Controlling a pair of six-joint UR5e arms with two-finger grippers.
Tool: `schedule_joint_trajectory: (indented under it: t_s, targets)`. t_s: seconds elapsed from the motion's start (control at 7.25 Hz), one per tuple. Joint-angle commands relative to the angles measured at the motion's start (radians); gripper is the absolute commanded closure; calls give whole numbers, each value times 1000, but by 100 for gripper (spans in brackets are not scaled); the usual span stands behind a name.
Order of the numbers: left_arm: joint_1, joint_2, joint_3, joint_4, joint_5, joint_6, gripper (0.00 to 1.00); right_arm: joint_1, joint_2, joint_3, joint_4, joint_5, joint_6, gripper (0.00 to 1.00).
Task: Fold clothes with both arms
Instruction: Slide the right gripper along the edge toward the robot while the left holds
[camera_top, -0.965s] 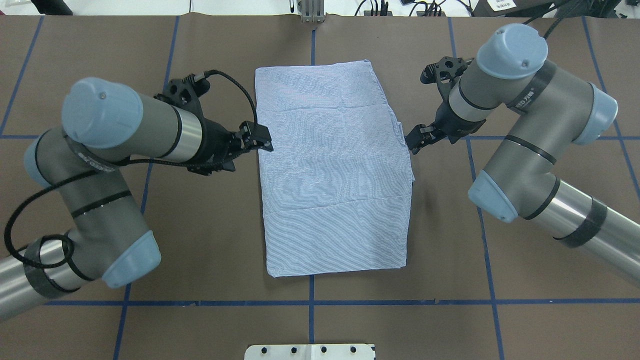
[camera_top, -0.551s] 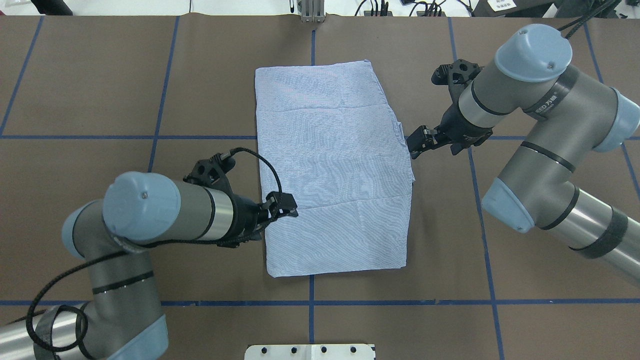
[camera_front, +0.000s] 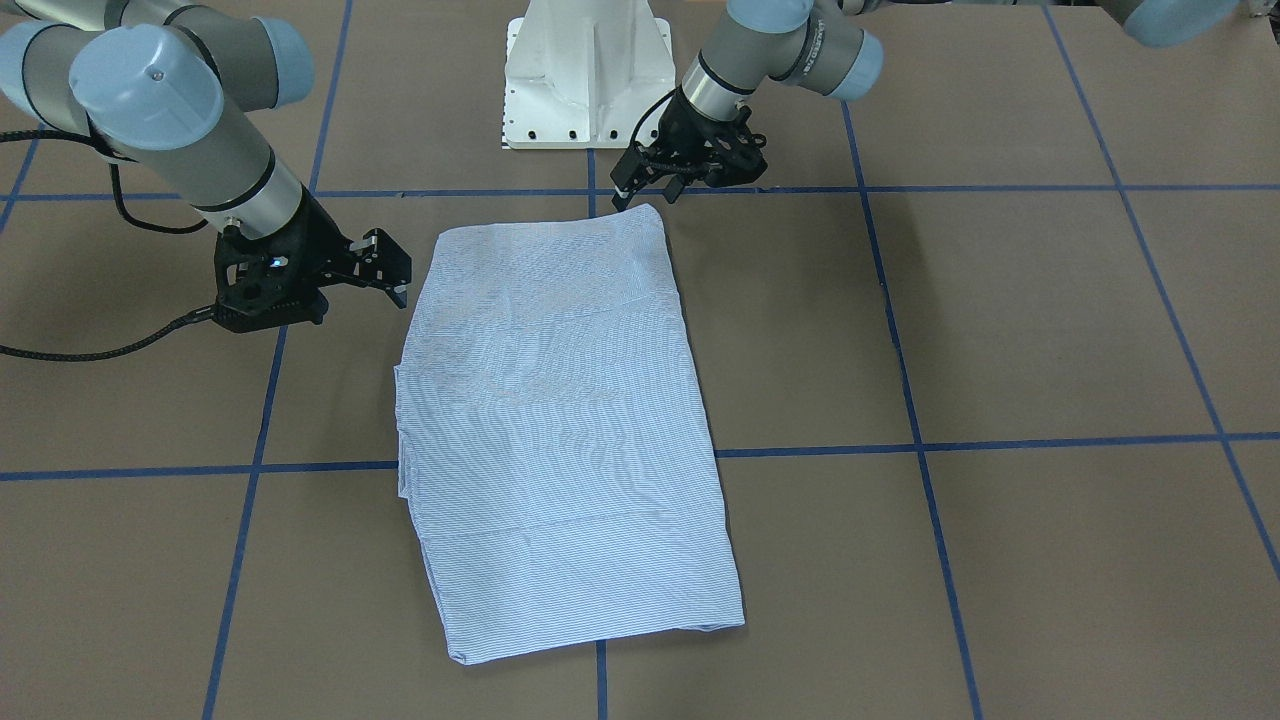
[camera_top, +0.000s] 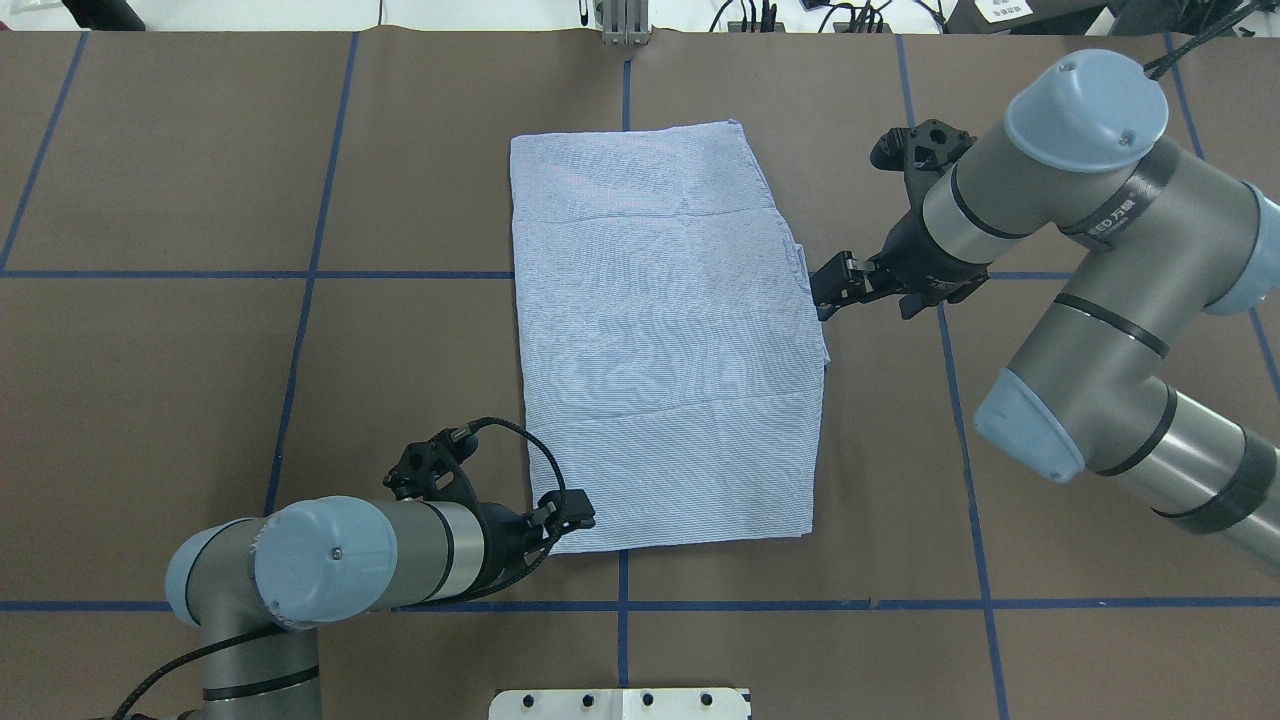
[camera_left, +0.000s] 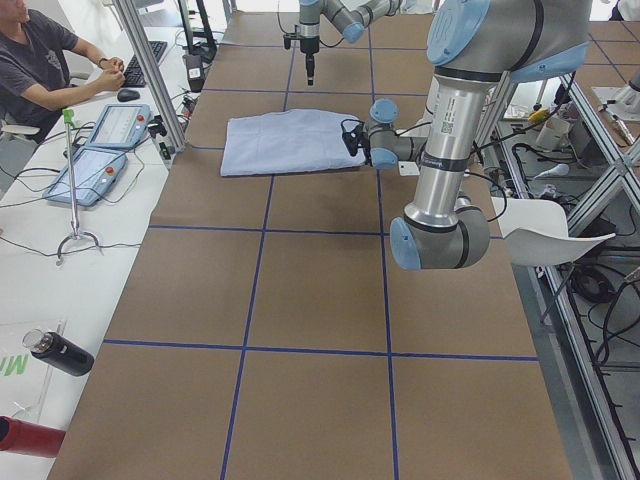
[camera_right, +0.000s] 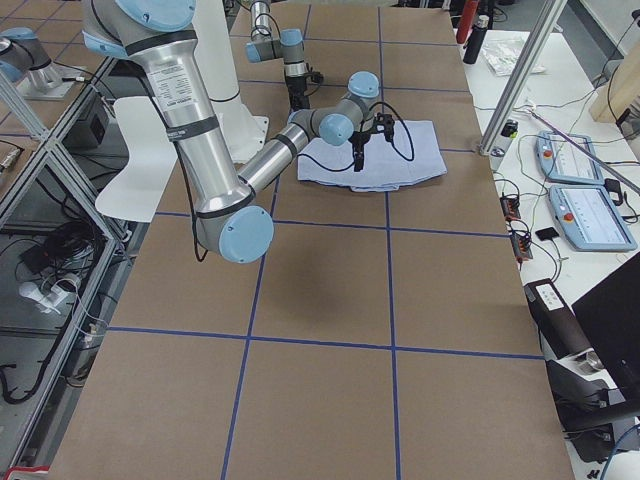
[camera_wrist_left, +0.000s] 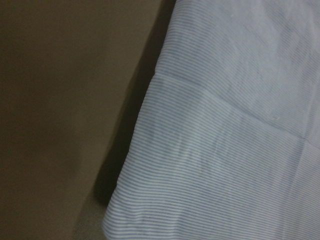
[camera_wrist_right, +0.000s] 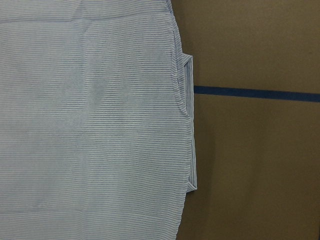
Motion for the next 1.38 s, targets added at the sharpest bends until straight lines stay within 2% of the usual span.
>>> schedule_joint_trajectory:
  t_s: [0.0, 0.14, 0.28, 0.55, 0.69, 0.83, 0.96, 1.24]
  targets:
    - [4, -12, 34, 1, 3, -2, 13, -1, -1, 1, 2, 0, 1, 0]
    - [3, -12, 35, 1, 3, -2, 19, -1, -1, 1, 0, 0, 1, 0]
    - [3, -12, 35, 1, 1, -2, 29, -1, -1, 0, 0, 0, 0, 0]
    - [1, -12, 35, 1, 3, -2, 59, -1, -1, -2, 0, -2, 0, 0]
    - [-5, -12, 35, 1, 1, -2, 70, -1, -1, -2, 0, -2, 0, 0]
    - [-11, -12, 34, 1, 1, -2, 90, -1, -1, 0, 0, -2, 0, 0]
    - [-19, -12, 28, 3, 0, -2, 100, -1, -1, 3, 0, -2, 1, 0]
    - [-36, -12, 5, 10, -9, -2, 100, -42, -2, 29, 3, -17, 119, 0]
